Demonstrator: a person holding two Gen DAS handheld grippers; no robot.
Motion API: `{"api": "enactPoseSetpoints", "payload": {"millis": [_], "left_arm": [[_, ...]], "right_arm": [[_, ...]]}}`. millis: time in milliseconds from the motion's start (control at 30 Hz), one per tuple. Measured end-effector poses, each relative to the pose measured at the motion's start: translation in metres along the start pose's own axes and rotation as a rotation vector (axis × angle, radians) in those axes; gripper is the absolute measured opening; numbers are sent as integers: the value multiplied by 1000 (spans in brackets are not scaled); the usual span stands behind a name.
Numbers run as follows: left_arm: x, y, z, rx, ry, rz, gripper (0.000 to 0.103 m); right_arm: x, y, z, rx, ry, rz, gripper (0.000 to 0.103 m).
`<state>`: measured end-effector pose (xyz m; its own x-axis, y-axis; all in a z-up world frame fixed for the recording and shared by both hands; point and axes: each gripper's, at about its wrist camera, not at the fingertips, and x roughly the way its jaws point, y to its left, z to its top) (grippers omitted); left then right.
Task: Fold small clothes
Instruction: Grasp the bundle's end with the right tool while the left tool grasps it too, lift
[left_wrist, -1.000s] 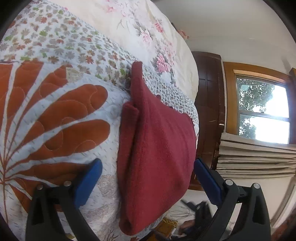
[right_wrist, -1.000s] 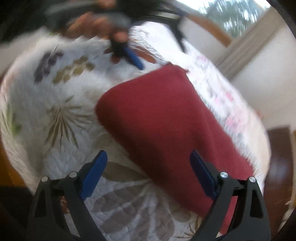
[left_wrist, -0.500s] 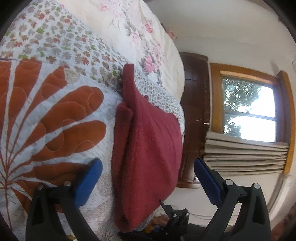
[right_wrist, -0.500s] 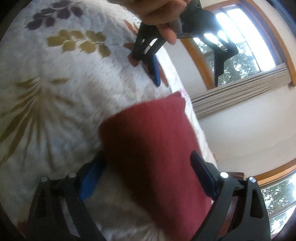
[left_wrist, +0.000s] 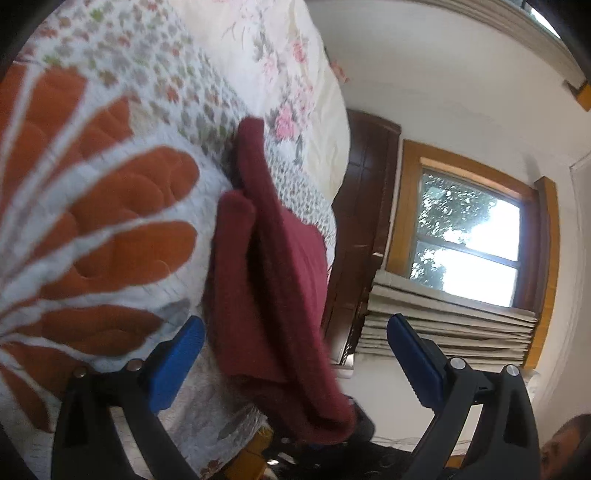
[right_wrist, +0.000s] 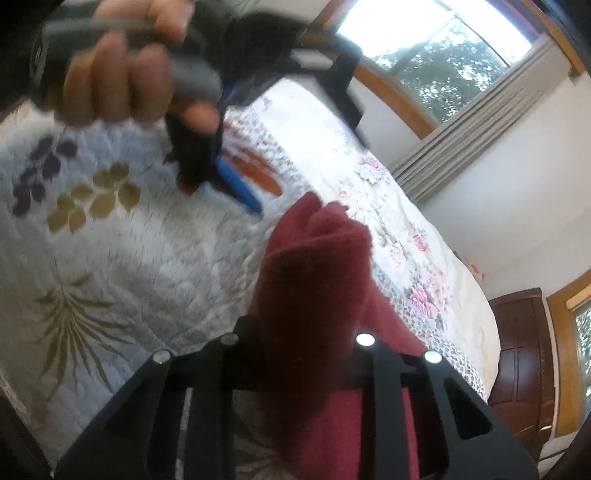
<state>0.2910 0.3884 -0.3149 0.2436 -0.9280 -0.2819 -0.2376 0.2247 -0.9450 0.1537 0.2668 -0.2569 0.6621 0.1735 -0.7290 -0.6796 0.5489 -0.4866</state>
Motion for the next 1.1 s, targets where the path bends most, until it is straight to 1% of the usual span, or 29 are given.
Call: {"api": "enactPoseSetpoints", "payload": {"millis": [33, 67, 167, 267, 367, 433, 467, 533, 567, 600, 633, 700, 800, 933, 1100], "left_arm": [[3, 0, 1, -7, 5, 25, 99], [6, -1, 1, -19, -1, 33, 99], [17, -7, 0, -28, 19, 11, 99], [32, -14, 5, -24, 19, 8, 99], [44, -15, 13, -34, 15, 0, 99], [51, -15, 16, -28, 29, 4, 99], [54, -17, 17, -9, 42, 9, 95], [57, -19, 16, -3, 44, 50, 66], [56, -19, 15, -6, 38, 79, 47], [55, -19, 15, -9, 31, 97, 37], [54, -21, 15, -9, 25, 114, 32], [54, -26, 15, -2, 23, 131, 26], [56, -43, 16, 26, 15, 161, 22], [56, -71, 13, 69, -17, 181, 19], [71, -117, 8, 131, -26, 171, 18]], "right_arm": [[-5, -5, 1, 21, -9, 3, 24], [-8, -9, 3, 24, -14, 4, 24], [-16, -16, 7, 29, -33, 15, 23], [-18, -22, 8, 25, -44, 23, 22], [-20, -13, 1, -5, -45, 38, 22], [-18, -4, -3, -40, -42, 46, 22], [-17, 0, -4, -52, -41, 48, 22], [-20, 2, -5, -63, -40, 49, 22], [-24, -1, -5, -59, -43, 47, 22], [-27, -4, -4, -46, -46, 48, 22], [-28, -4, -5, -37, -47, 49, 22], [-32, -8, -3, -21, -54, 42, 22], [-40, -19, -1, 13, -68, 44, 22], [-51, -35, -3, 62, -91, 54, 22], [-69, -66, -11, 165, -124, 59, 22]]}}
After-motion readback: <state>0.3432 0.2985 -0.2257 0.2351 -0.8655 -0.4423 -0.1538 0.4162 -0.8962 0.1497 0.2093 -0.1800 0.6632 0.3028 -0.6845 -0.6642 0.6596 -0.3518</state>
